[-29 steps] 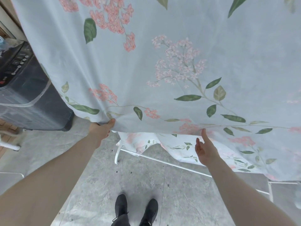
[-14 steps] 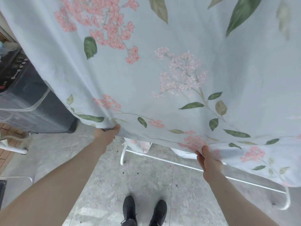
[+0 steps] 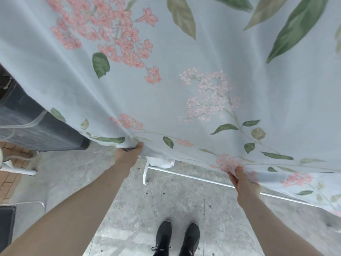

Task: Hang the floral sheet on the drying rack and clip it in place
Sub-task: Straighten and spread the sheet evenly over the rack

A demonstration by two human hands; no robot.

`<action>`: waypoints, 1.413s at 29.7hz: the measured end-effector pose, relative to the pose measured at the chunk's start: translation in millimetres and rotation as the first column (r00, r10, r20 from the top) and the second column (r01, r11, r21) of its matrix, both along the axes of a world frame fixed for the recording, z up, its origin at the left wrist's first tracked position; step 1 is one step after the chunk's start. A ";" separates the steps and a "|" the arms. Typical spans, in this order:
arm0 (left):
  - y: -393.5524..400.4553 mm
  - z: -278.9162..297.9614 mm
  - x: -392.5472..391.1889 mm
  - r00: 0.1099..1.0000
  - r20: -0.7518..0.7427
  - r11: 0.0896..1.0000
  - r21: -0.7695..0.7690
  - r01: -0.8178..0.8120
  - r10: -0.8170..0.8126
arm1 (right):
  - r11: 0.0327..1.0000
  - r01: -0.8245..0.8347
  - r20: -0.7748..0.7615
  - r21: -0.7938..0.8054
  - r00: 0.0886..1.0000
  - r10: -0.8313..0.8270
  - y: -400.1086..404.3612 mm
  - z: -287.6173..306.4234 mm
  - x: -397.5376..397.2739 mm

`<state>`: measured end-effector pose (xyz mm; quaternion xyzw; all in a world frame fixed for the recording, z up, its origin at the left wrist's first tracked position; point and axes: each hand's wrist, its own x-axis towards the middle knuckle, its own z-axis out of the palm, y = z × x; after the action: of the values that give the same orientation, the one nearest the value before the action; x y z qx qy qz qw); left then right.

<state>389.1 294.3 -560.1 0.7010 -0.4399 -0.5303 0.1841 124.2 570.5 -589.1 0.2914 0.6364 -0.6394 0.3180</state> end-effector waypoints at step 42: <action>187.0 49.2 -101.2 0.723 -0.105 0.683 0.260 0.682 -0.682 | 0.914 -0.317 -0.065 0.254 0.937 0.344 159.0 85.8 3.2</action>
<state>287.9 481.3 -510.9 0.5056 -0.5892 -0.6172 -0.1277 127.4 729.5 -503.3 0.1806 0.7651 -0.5099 0.3492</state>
